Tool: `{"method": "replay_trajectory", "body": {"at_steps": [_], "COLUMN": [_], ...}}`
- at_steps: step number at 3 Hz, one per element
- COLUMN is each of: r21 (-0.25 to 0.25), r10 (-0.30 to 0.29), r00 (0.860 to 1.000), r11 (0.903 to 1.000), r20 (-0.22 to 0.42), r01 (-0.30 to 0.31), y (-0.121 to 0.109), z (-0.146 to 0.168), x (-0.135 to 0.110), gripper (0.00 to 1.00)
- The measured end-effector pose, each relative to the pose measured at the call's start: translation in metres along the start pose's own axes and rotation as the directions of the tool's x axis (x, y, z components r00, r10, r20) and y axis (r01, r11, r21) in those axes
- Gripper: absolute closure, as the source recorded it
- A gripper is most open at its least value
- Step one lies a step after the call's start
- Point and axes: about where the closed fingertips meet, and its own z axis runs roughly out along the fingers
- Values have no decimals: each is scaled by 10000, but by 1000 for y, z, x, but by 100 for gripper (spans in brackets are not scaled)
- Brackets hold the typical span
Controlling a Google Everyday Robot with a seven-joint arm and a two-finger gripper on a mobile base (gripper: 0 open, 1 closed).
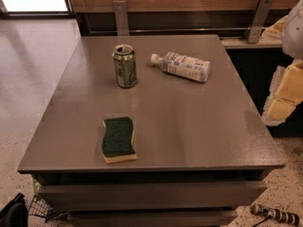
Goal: Place blue plastic bottle upright
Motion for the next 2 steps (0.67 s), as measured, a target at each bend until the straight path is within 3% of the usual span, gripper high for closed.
{"method": "replay_trajectory", "body": {"at_steps": [1, 2], "r21": [18, 633], "r10": [7, 909], "r00": [10000, 9953], "r11": [10000, 9937], "r20": [10, 324], "r01": [-7, -928], "y": [-1, -63], "z": [0, 4], "x": [0, -8], "gripper": [0, 0]}}
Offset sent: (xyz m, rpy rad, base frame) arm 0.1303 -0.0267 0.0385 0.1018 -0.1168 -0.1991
